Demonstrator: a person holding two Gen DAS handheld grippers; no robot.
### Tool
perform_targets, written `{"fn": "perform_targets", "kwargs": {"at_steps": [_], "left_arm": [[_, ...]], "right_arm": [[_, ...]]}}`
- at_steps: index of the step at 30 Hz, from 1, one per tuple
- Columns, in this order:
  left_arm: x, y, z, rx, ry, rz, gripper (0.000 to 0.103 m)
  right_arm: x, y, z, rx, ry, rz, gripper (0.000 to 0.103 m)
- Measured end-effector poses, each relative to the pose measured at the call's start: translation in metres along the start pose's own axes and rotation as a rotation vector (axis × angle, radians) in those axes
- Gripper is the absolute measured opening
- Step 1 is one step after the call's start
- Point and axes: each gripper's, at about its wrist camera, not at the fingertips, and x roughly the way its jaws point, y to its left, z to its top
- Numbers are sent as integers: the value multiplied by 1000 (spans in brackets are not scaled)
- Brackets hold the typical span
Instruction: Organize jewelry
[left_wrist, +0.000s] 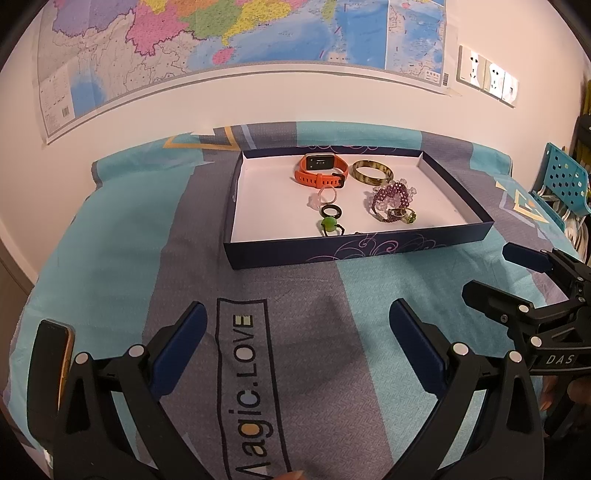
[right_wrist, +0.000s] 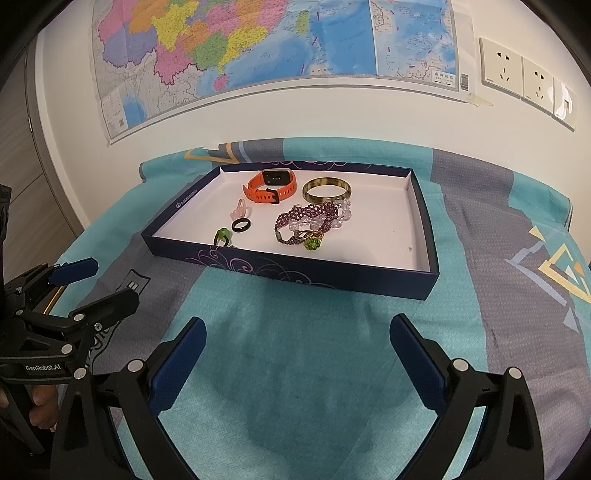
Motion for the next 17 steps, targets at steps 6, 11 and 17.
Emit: {"fn": "perform_targets", "kwargs": {"at_steps": [6, 11, 17], "left_arm": [[-2, 0, 0, 4, -22, -1, 97], [2, 1, 1, -6, -7, -8, 97], [10, 7, -2, -20, 36, -22, 97]], "right_arm": [[0, 0, 0, 0, 2, 0, 96], [1, -2, -1, 1, 2, -3, 96], [3, -15, -4, 0, 33, -26, 96]]}}
